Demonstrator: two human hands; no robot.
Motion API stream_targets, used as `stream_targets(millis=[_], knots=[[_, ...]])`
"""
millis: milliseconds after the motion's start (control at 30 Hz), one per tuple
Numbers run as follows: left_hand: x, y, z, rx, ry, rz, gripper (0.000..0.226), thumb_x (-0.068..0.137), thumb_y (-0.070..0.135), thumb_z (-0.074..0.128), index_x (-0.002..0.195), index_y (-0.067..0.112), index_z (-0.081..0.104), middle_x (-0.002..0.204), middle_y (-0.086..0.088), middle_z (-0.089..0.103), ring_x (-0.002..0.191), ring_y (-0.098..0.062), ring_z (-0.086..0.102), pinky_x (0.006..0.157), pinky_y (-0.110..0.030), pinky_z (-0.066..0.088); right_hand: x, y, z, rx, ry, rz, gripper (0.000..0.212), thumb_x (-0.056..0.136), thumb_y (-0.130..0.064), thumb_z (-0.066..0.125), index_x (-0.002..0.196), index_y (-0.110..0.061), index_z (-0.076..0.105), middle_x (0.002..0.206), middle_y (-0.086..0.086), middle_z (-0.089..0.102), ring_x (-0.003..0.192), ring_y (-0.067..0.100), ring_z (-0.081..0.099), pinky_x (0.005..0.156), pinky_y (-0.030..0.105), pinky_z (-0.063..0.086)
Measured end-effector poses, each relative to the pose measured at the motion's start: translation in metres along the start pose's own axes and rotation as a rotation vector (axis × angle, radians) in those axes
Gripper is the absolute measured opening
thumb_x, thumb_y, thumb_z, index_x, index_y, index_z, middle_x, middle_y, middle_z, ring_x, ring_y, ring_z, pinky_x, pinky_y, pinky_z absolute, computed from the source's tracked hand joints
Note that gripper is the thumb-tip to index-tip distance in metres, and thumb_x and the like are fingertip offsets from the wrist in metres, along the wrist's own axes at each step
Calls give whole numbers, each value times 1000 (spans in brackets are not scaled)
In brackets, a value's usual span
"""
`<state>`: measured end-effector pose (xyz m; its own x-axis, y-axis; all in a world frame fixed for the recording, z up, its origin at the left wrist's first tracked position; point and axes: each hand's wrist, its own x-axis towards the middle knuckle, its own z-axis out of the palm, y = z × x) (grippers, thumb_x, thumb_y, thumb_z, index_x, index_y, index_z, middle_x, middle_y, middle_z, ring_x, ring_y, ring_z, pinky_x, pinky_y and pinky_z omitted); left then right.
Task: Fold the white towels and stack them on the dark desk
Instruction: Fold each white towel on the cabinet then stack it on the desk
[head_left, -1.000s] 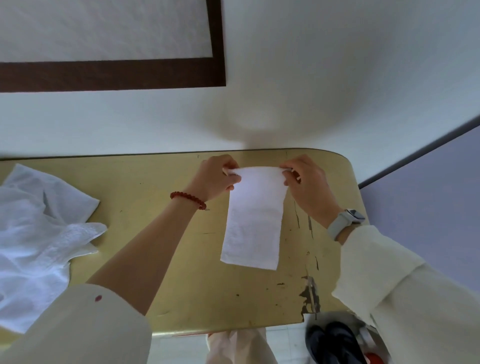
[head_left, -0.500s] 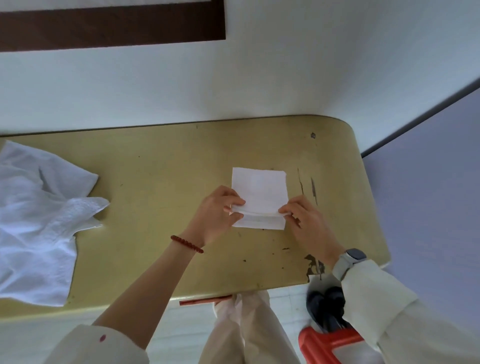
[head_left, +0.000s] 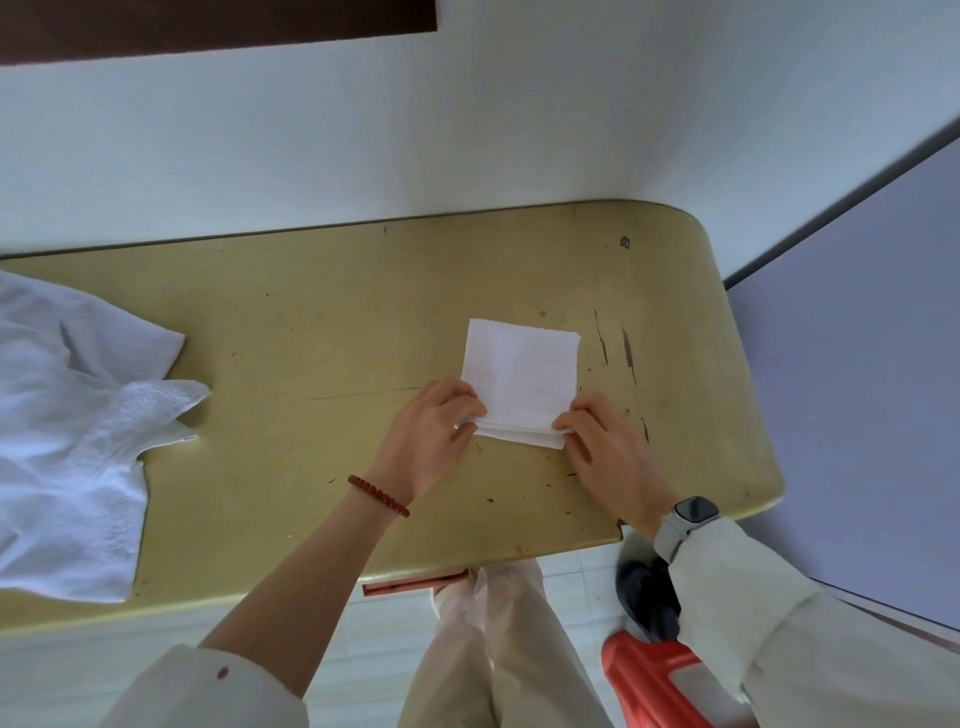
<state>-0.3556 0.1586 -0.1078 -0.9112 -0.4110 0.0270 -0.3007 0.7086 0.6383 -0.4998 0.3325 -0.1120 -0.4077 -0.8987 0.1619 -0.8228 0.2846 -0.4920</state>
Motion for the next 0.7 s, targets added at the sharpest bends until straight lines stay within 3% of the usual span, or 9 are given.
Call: stream_targets(millis=[133,267,467,567,700], knots=[[2,-1,1,14,4,14,25,67,-8,70,87,7,68,89,-7,63,80,-23,58,62,-31,51,-5,-2,10,67,51,-9,11,86,-11,41,94,-11,48,101,3,43,80,16,47,63,24,47],[2,-3,5,-14,31,-9,26,69,-6,68,93,4,68,91,-9,62,85,-12,48,66,-29,50,-9,-5,13,74,46,25,6,88,-14,41,88,-11,46,111,10,51,74,21,56,56,24,47],[1,-4,3,-45,54,-5,26,71,-6,64,94,4,68,91,-10,61,84,-10,47,68,-28,48,-12,-9,16,32,57,12,12,87,-15,41,97,-12,47,95,11,62,74,20,61,59,18,46],[1,-3,2,-40,54,12,27,70,-6,63,95,5,68,90,-10,61,84,-14,51,70,-29,47,-15,-5,21,-19,67,-8,17,85,-13,43,100,-9,51,94,9,57,73,20,58,60,16,44],[-1,-6,3,-35,15,41,29,69,-13,64,93,3,68,88,-11,60,84,-10,46,66,-26,48,-18,-3,24,-8,99,-73,15,84,-10,44,88,-3,58,94,3,44,77,16,47,62,19,43]])
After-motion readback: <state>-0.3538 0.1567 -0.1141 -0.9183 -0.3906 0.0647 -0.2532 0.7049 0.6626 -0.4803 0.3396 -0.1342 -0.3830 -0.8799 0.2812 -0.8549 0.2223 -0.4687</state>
